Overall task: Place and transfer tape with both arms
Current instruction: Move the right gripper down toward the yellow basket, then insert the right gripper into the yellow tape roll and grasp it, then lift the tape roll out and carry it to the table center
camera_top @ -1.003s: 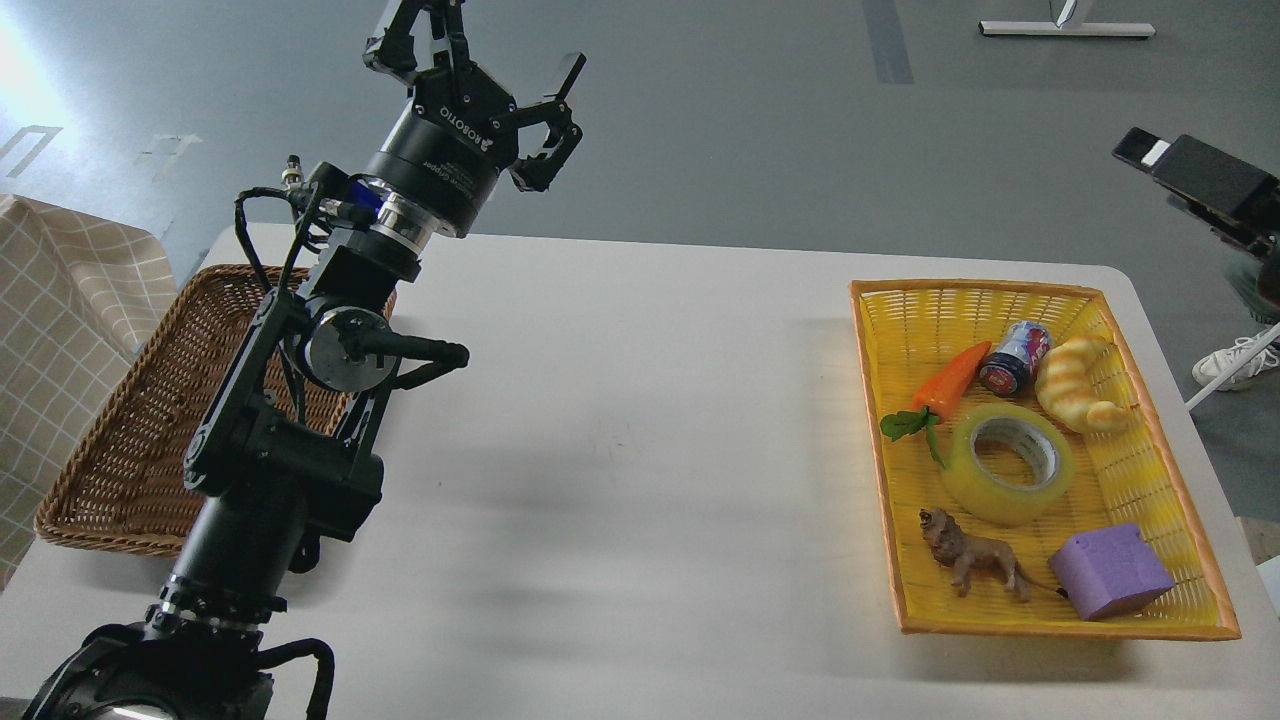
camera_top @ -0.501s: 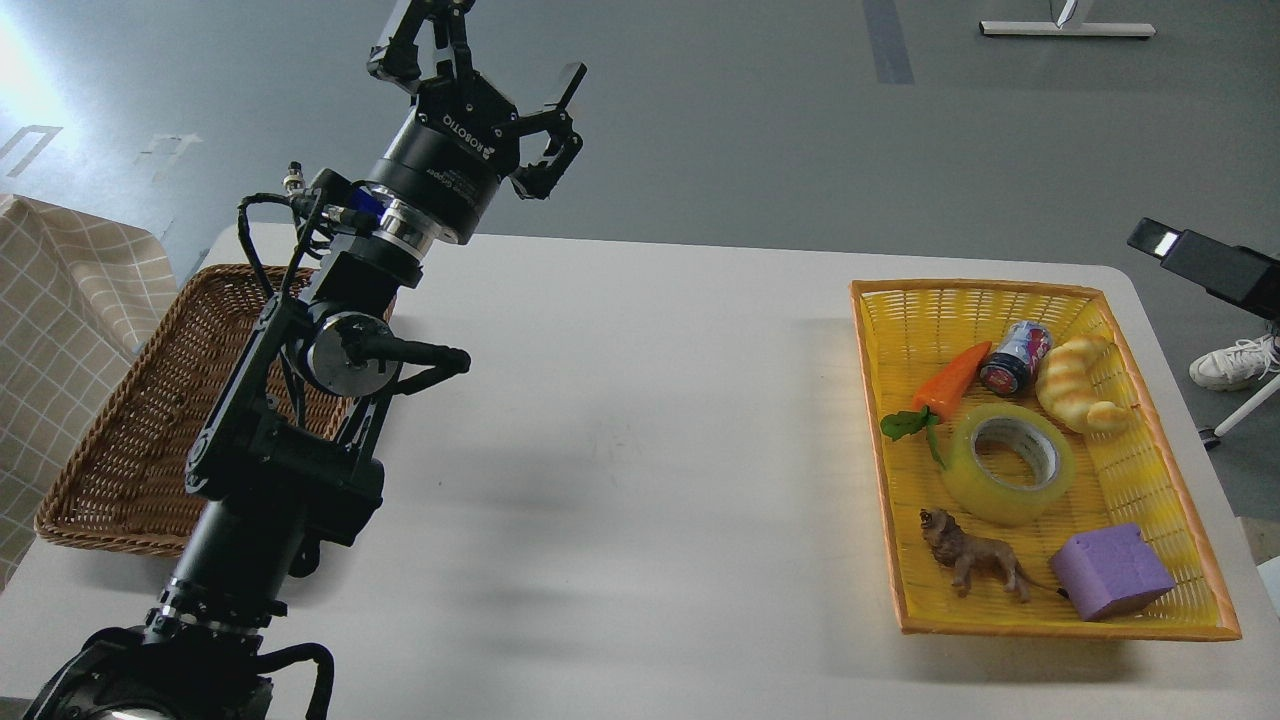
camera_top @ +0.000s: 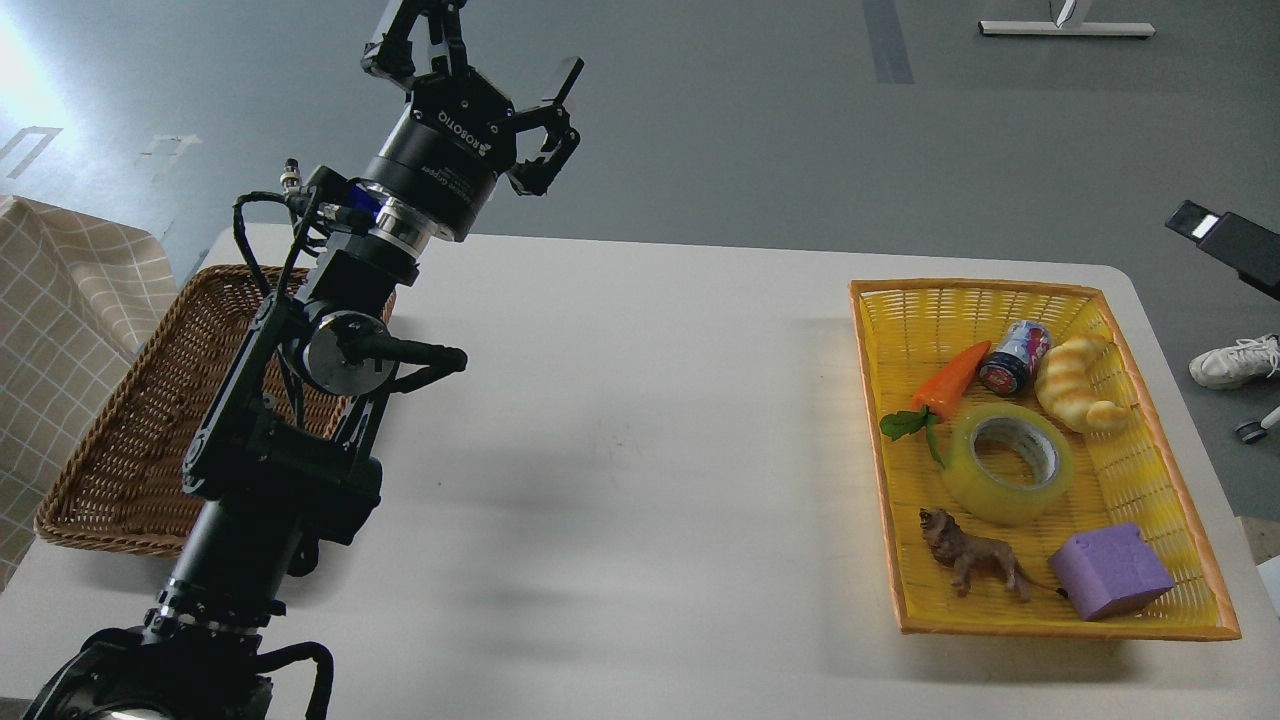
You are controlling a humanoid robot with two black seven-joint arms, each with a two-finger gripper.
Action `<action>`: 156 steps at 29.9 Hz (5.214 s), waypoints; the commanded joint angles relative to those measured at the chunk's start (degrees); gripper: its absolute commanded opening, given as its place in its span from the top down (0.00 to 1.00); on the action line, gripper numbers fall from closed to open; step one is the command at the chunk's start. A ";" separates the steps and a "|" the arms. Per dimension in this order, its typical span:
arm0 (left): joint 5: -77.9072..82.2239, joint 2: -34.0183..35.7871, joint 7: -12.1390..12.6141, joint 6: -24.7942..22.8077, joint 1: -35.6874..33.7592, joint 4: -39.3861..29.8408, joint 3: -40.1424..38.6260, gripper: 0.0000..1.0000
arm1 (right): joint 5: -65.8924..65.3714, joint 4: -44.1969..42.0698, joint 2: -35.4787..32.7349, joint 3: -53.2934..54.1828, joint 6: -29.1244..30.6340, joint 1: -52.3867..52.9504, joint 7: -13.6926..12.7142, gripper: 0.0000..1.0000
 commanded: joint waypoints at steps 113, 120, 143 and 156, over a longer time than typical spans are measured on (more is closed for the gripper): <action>-0.39 1.85 -2.11 0.74 3.26 -2.81 -1.50 0.02 | -32.48 -6.57 8.91 -20.03 8.39 1.00 -5.29 0.89; -0.39 1.76 -2.11 0.74 3.26 -2.81 -1.50 0.02 | -31.25 -6.39 6.00 -19.32 8.39 5.83 -3.88 0.90; -0.30 2.02 -2.02 0.83 3.17 -2.90 -1.41 0.02 | -31.60 -23.96 32.79 -45.86 8.39 46.61 -4.14 0.94; -0.30 3.25 -2.11 0.74 3.17 -2.90 -1.76 0.02 | -37.05 -39.62 46.43 -52.36 8.39 47.85 -3.97 0.94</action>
